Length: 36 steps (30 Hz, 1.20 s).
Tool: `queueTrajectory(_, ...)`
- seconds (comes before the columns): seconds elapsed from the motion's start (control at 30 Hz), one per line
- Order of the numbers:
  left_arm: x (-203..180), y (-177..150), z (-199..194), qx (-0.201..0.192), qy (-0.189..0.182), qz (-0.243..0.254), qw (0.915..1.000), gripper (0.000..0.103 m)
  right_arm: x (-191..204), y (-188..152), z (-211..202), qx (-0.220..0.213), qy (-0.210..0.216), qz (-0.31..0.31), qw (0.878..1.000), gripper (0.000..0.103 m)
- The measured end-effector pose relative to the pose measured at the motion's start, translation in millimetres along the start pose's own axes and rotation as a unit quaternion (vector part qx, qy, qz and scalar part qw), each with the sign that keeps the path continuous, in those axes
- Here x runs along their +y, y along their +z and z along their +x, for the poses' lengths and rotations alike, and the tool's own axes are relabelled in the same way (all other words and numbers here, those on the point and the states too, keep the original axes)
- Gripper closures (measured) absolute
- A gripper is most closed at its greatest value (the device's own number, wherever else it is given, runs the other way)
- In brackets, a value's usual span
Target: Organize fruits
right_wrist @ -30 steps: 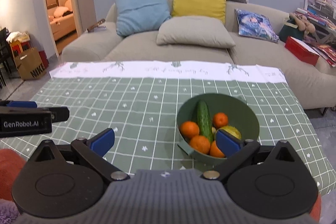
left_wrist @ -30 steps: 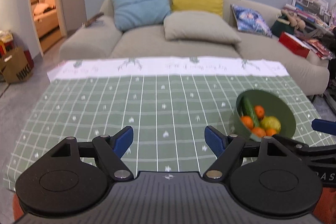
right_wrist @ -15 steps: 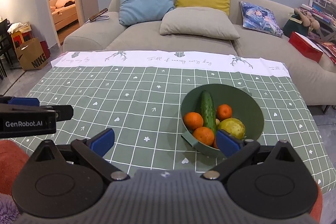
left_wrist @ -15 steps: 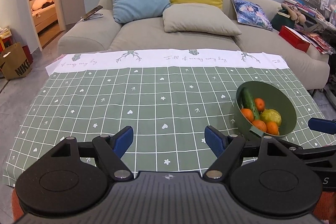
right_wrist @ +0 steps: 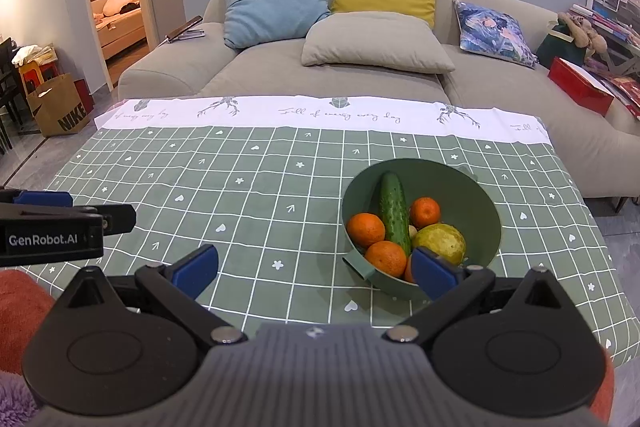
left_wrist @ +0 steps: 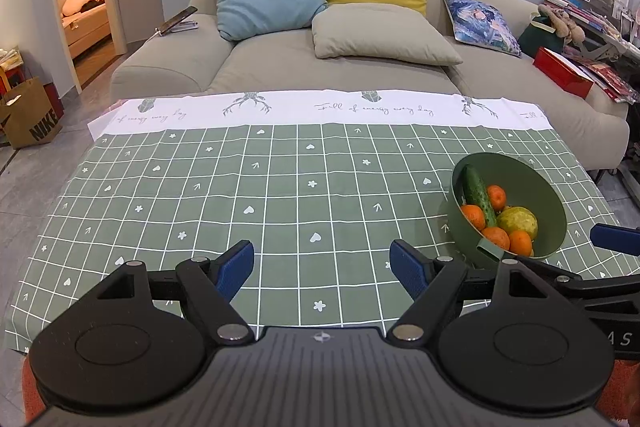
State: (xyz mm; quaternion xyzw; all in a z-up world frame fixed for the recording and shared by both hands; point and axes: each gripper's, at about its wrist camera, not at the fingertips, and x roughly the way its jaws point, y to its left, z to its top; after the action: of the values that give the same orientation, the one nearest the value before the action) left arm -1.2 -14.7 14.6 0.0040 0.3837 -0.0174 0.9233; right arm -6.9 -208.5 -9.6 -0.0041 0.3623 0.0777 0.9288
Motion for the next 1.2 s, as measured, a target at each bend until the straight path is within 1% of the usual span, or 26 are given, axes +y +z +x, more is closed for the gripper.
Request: queueTrajectory(1.2,2.3,2.4,-0.3,0.0,0.0,-0.002,1.0,0.013,4.0,0.5,0.6,-0.004,0.001,-0.009,1.0,0.005)
